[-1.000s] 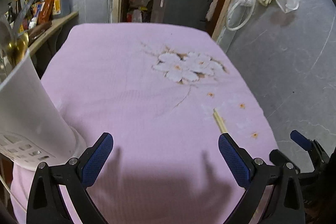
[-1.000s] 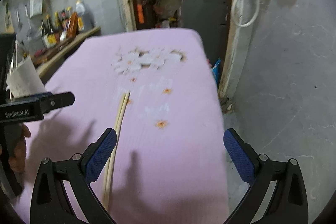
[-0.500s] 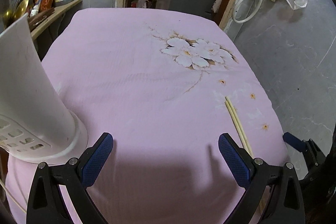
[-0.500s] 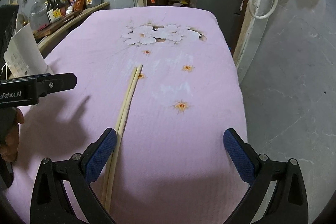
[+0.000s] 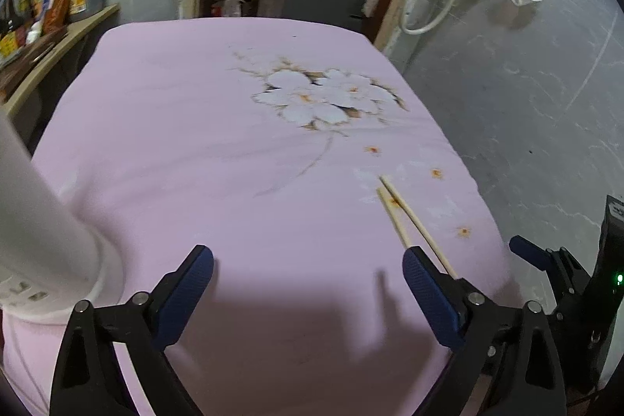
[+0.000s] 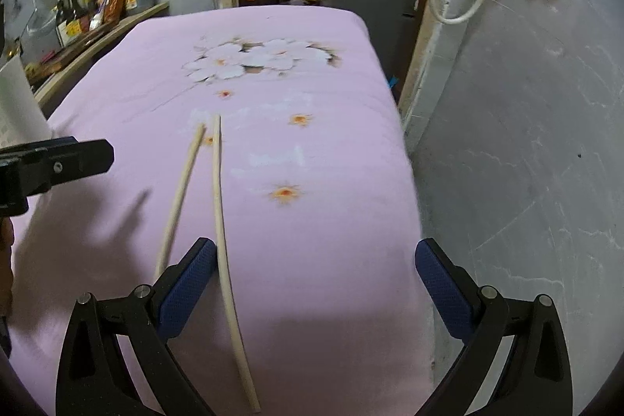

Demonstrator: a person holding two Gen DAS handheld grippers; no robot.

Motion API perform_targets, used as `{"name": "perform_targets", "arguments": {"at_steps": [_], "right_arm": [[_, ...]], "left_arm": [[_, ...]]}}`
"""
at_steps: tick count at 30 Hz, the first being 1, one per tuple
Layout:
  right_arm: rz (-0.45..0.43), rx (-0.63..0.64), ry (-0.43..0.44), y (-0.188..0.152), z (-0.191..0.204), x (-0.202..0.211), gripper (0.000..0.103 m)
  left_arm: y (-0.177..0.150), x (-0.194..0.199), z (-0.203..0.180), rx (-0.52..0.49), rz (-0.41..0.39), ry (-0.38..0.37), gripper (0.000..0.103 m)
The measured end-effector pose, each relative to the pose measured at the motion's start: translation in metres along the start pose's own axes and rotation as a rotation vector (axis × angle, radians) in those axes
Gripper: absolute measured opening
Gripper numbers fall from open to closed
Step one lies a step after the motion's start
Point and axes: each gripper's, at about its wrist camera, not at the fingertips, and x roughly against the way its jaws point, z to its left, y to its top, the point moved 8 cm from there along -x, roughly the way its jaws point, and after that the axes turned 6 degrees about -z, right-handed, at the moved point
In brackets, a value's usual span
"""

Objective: Organize utensils
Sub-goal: 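Grasp one wooden chopstick with the left tool while the right tool grasps the other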

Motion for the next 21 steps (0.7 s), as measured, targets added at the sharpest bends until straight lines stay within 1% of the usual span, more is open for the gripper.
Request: {"name": "perform_targets", "arguments": {"at_steps": [2, 4, 7, 9, 11, 12, 14, 15, 17, 18, 19, 21], "right_arm": [[-0.008, -0.01, 0.0, 0.0, -0.006, 0.0, 0.1], [-0.012, -0.023, -0.005, 0.001, -0.012, 0.0, 0.1], [-0.008, -0.042, 0.002, -0.001, -0.02, -0.003, 0.099], [-0.01, -0.048, 0.006, -0.001, -0.023, -0.004, 0.098], [-0.013, -0.05, 0.021, -0.001, -0.024, -0.006, 0.094], [-0.016, -0.05, 0.032, -0.001, -0.025, -0.006, 0.093], [-0.022, -0.05, 0.052, 0.002, -0.026, -0.008, 0.09], [-0.025, -0.053, 0.065, 0.003, -0.027, -0.01, 0.088], [-0.025, -0.058, 0.091, 0.007, -0.029, -0.013, 0.087], [-0.024, -0.059, 0.1, 0.008, -0.03, -0.015, 0.086], [-0.023, -0.059, 0.112, 0.01, -0.031, -0.017, 0.085], [-0.022, -0.058, 0.136, 0.013, -0.031, -0.021, 0.082]], "left_arm": [[0.001, -0.003, -0.006, -0.011, 0.011, -0.017, 0.09], [0.001, -0.007, -0.012, -0.014, 0.022, -0.034, 0.088], [0.003, -0.013, -0.02, -0.011, 0.041, -0.063, 0.08], [0.003, -0.017, -0.026, -0.011, 0.053, -0.077, 0.078], [0.004, -0.021, -0.032, -0.011, 0.062, -0.091, 0.07], [0.004, -0.024, -0.036, -0.013, 0.071, -0.097, 0.068], [0.004, -0.029, -0.041, -0.016, 0.087, -0.105, 0.058], [0.004, -0.031, -0.043, -0.016, 0.087, -0.109, 0.056], [0.006, -0.033, -0.047, -0.011, 0.092, -0.121, 0.044], [0.006, -0.035, -0.049, -0.003, 0.1, -0.131, 0.041], [0.006, -0.037, -0.051, 0.005, 0.107, -0.14, 0.036], [0.005, -0.041, -0.057, 0.02, 0.124, -0.161, 0.032]]}}
